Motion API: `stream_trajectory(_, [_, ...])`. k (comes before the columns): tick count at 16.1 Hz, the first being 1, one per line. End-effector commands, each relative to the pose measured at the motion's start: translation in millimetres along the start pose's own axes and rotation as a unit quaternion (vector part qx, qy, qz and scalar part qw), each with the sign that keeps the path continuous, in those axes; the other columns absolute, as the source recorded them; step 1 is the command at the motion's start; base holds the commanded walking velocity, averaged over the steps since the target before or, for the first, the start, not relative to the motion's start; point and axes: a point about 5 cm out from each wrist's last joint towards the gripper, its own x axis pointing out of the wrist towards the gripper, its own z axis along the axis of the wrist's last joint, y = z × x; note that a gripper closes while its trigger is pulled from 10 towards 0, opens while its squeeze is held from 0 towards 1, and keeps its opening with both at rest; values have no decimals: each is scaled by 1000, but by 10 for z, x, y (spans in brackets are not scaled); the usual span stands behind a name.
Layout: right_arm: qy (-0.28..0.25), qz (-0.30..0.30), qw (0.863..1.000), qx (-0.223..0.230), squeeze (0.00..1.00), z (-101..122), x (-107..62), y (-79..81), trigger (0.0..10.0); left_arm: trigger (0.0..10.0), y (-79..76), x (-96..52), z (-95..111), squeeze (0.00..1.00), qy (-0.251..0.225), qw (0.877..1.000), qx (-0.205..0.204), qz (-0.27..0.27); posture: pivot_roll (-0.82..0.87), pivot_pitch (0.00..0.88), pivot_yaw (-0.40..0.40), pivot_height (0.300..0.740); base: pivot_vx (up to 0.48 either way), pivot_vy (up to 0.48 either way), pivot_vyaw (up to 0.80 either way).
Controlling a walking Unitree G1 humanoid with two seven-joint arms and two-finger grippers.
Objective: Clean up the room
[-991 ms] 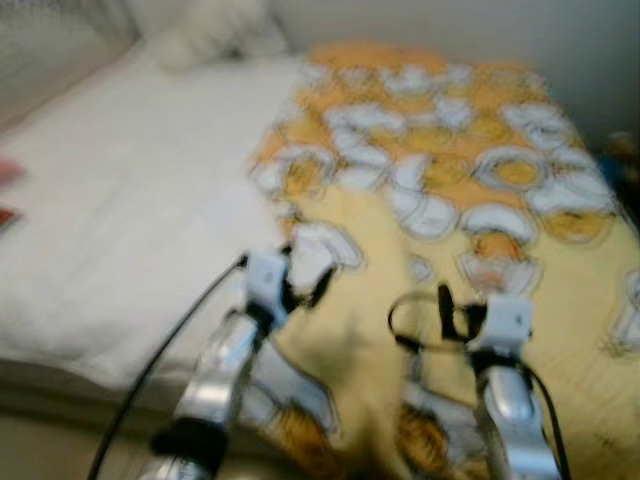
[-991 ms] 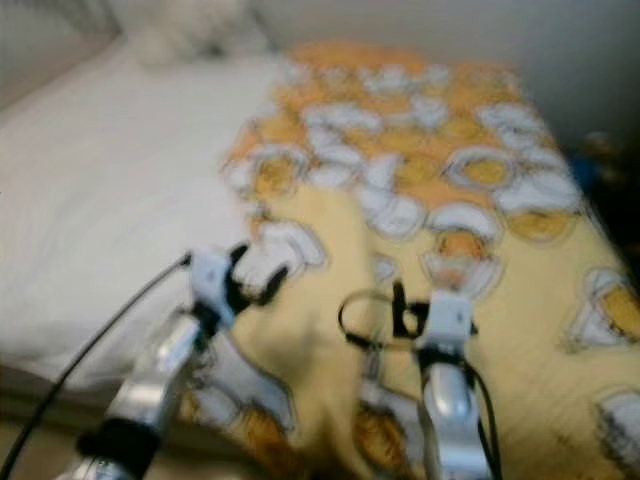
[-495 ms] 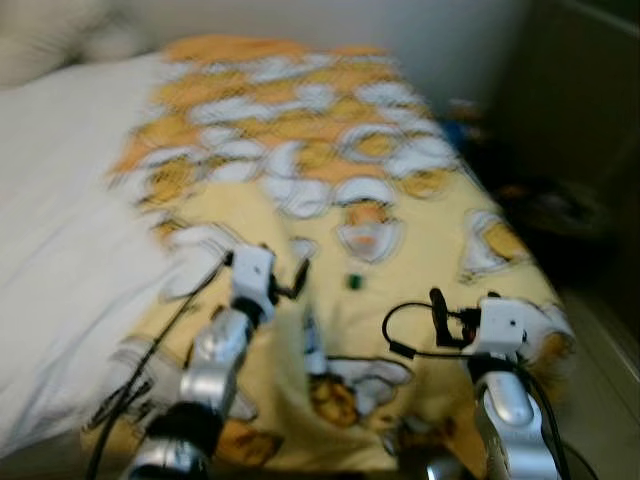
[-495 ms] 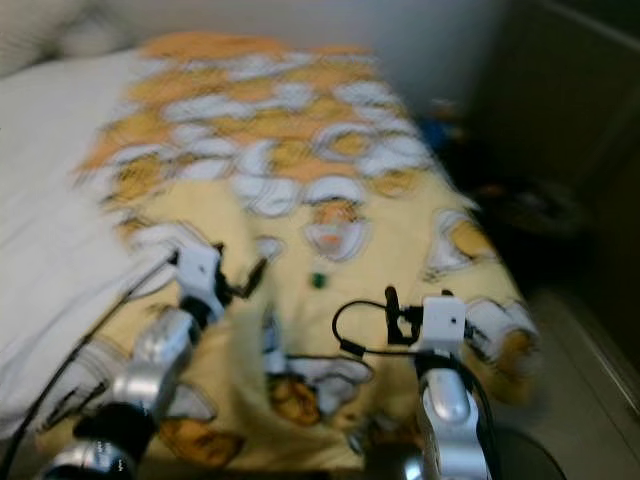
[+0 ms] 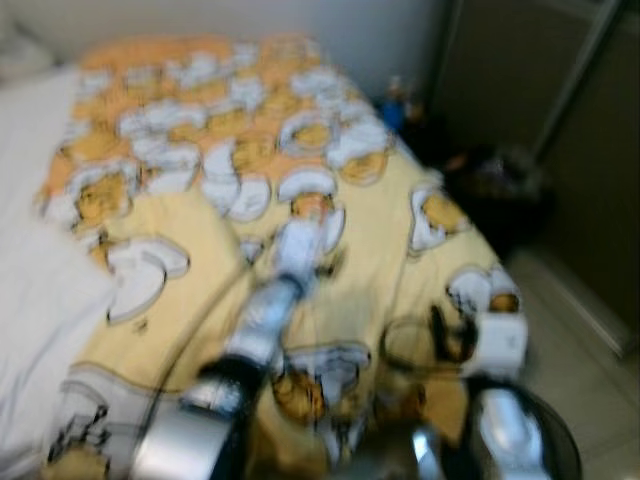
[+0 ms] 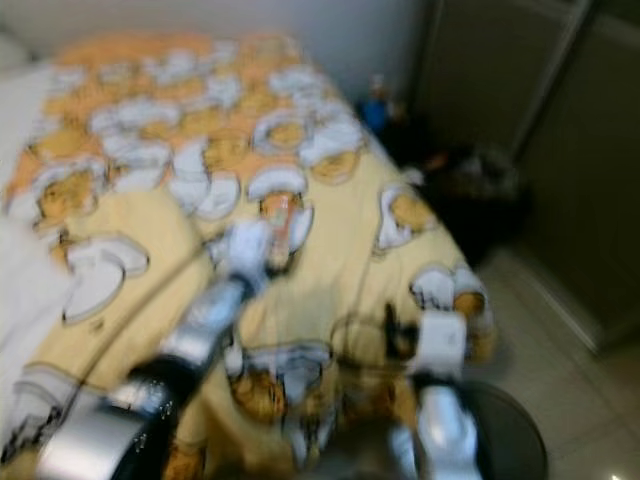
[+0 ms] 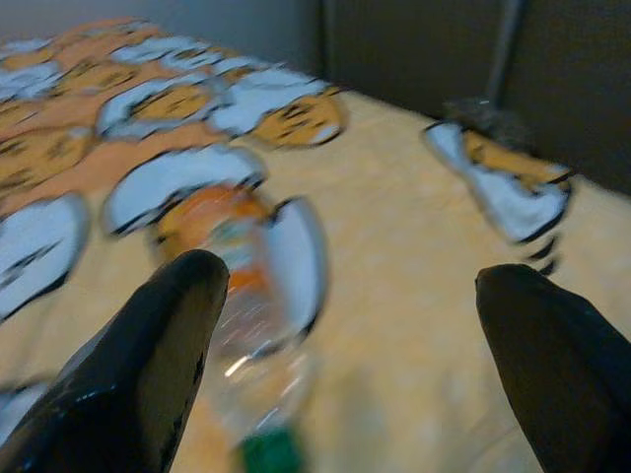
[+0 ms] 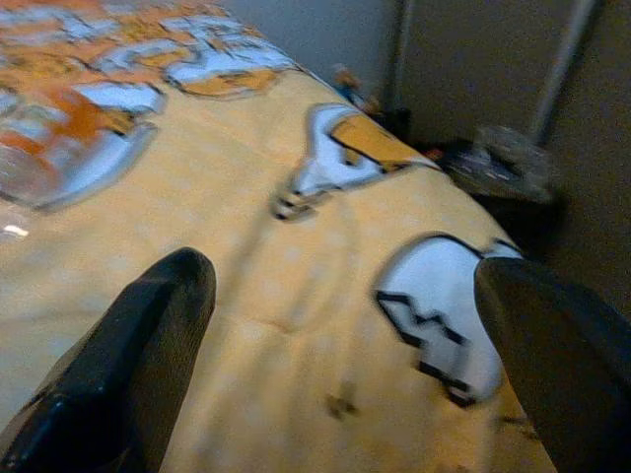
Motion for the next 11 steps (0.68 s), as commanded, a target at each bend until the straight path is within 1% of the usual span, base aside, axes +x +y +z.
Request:
stream_trajectory(1, [-7, 6, 1000, -3, 0, 33, -71, 51, 10000, 10000, -19, 41, -26, 1000, 33, 999, -14, 17, -132, 0, 57, 740, 0, 0, 0])
stream_trajectory(2, [-5, 7, 1000, -9, 0, 26, -155, 64, 10000, 10000, -48, 80, -4, 1000, 51, 998, -7, 32, -165, 0, 75, 740, 0, 0, 0])
stream_trajectory(3, [0, -5, 1000, -9, 0, 20, -328, 38, 10000, 10000, -118, 143, 91, 0, 51, 998, -25, 26, -216, 0, 94, 740, 0, 0, 0])
stream_trajectory(4, [9, -15, 1000, -9, 0, 1, -430, 5, 10000, 10000, -146, 170, 135, 0, 51, 998, -17, 25, -238, 0, 100, 740, 0, 0, 0])
stream_trajectory(5, [24, -27, 999, -10, 0, -30, -573, -38, 10000, 10000, -136, 202, 191, 0, 56, 998, -6, 42, -264, 32, 103, 740, 0, 0, 0])
stream_trajectory(6, [37, -38, 999, -12, 0, -30, -776, -52, 10000, 10000, -109, 223, 238, 0, 55, 997, 5, 61, -309, 88, 112, 740, 0, 0, 0])
stream_trajectory(7, [50, -49, 997, -12, 0, -29, -941, -63, 10000, 10000, -100, 240, 280, 0, 53, 996, 8, 68, -328, 115, 116, 740, 0, 0, 0])
stream_trajectory(8, [56, -53, 997, -11, 0, -28, -1004, -67, 10000, 10000, -106, 247, 293, 0, 53, 996, 5, 66, -334, 124, 117, 740, 0, 0, 0])
stream_trajectory(9, [73, -61, 995, -10, 0, -32, -1178, -51, 10000, 10000, -69, 255, 308, 0, 62, 994, 18, 84, -358, 166, 115, 740, 0, 0, 0])
stream_trajectory(10, [87, -60, 994, -9, 0, -27, -1299, -12, 10000, 10000, 2, 259, 325, 0, 69, 992, 21, 107, -367, 182, 112, 740, 0, 0, 0])
stream_trajectory(11, [88, -34, 995, -15, 0, 18, -1364, 84, 10000, 10000, 126, 266, 390, 0, 60, 989, 4, 132, -368, 184, 110, 740, 0, 0, 0])
